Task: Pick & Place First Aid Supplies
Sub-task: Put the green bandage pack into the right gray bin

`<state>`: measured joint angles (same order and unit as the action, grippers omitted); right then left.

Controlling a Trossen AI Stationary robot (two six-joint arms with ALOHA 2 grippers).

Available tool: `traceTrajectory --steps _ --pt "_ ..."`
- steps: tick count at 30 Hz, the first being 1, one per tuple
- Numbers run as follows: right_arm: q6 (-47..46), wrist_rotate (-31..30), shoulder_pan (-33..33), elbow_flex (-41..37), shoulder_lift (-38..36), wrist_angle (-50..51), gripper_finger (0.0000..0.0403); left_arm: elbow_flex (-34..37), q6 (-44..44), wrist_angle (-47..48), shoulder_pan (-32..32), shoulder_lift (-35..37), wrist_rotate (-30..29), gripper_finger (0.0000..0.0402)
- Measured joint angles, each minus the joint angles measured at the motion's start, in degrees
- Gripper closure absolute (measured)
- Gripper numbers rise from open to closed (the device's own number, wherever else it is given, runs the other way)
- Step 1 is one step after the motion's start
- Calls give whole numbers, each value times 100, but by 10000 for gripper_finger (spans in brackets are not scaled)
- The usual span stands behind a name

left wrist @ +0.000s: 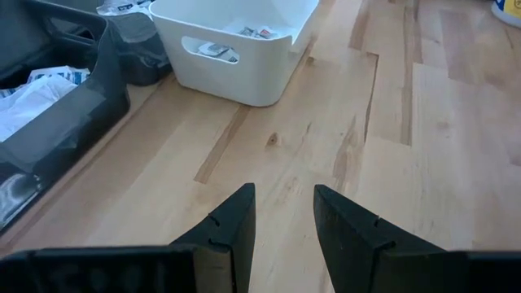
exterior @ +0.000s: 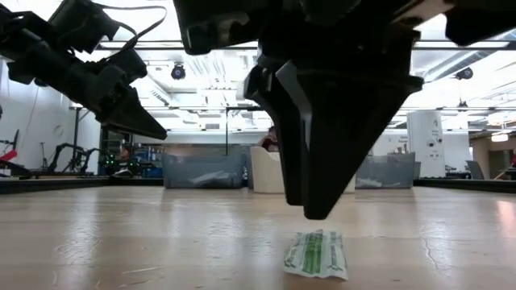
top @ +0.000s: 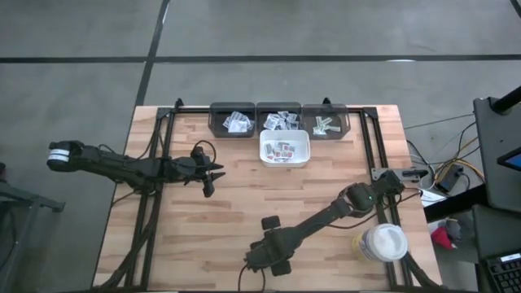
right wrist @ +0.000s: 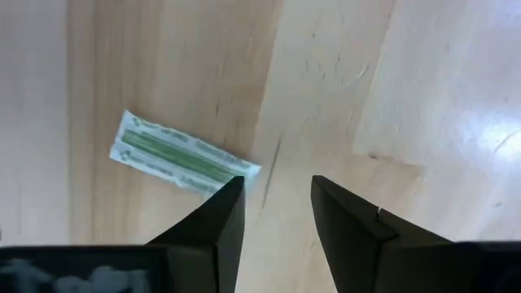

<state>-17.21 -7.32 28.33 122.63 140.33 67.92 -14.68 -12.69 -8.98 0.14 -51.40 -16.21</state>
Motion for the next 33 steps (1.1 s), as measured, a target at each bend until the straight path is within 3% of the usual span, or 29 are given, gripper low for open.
traceTrajectory --steps 6,20,33 --pt "-408 458 3 0 -11 -63 249 0 60 1 1 0 0 278" --pt "-1005 436 3 -72 228 -231 260 0 84 2 1 0 4 278" --pt "-1112 421 3 -92 237 -114 352 0 57 1 0 0 7 278"
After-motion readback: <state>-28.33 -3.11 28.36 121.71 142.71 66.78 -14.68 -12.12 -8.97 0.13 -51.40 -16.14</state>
